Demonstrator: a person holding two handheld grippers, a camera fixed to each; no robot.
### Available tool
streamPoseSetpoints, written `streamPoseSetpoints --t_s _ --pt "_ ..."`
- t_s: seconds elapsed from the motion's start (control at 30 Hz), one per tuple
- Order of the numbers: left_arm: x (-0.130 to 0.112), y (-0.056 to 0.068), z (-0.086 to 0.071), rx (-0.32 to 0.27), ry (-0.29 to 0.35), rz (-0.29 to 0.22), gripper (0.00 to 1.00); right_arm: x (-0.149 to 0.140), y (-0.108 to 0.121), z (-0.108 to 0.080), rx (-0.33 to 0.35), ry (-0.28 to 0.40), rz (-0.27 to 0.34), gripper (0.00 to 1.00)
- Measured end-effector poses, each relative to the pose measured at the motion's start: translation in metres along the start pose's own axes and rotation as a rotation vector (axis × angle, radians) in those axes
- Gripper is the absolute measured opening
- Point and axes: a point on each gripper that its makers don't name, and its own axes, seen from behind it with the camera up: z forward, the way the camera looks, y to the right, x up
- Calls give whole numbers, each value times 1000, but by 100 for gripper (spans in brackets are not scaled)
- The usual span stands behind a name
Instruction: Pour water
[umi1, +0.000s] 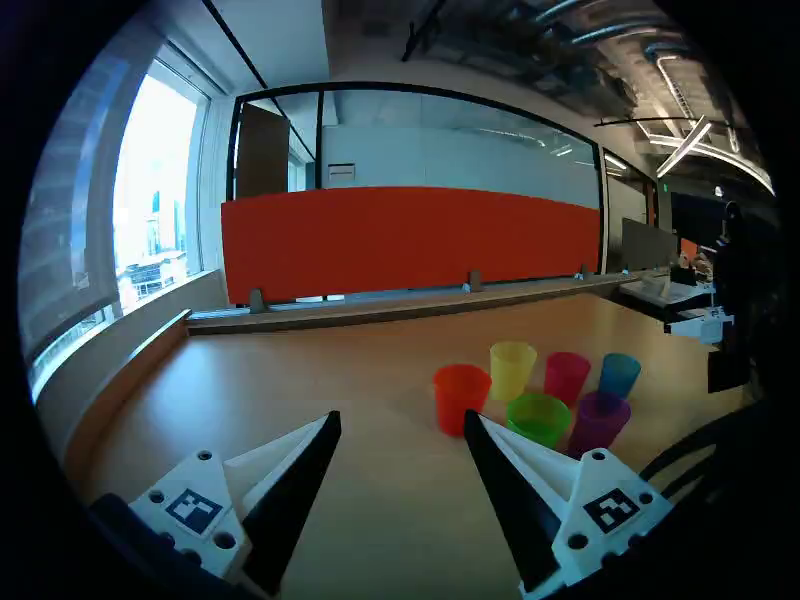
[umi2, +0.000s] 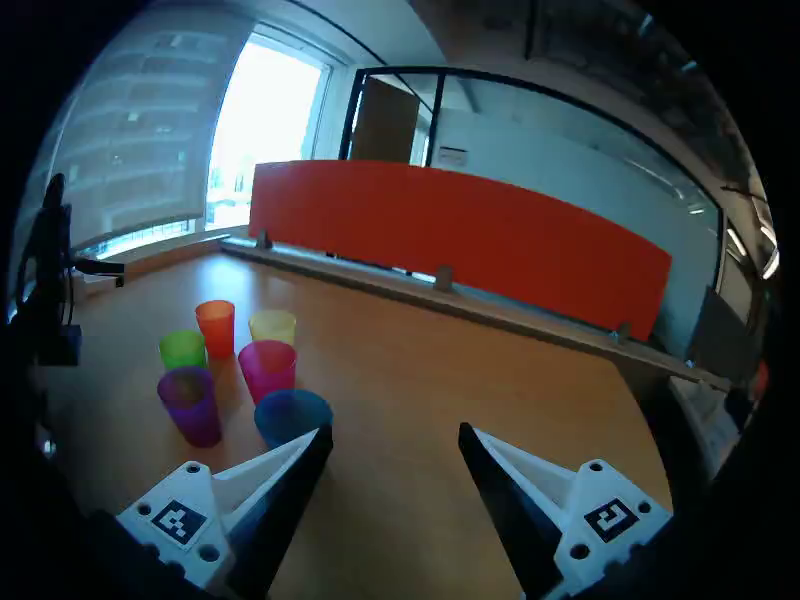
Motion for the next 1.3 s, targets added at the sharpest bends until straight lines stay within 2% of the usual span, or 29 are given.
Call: streamPoseSetpoints --t_s 0.2,0.4,0.8,1.1,1.3 --pt "9 -7 -4 32 41 -22 91 21 9 1 -72 93 32 98" --pt "18 -13 -7 60 81 -23 90 31 17 1 -133 146 62 98" --pt "31 -13 -13 91 161 -43 90 45 26 -5 -234 255 168 98" --pt "41 -13 -11 117 198 -17 90 49 32 -10 -271 283 203 98" --pt "51 -8 -12 123 232 -31 90 53 31 -10 -284 289 211 98"
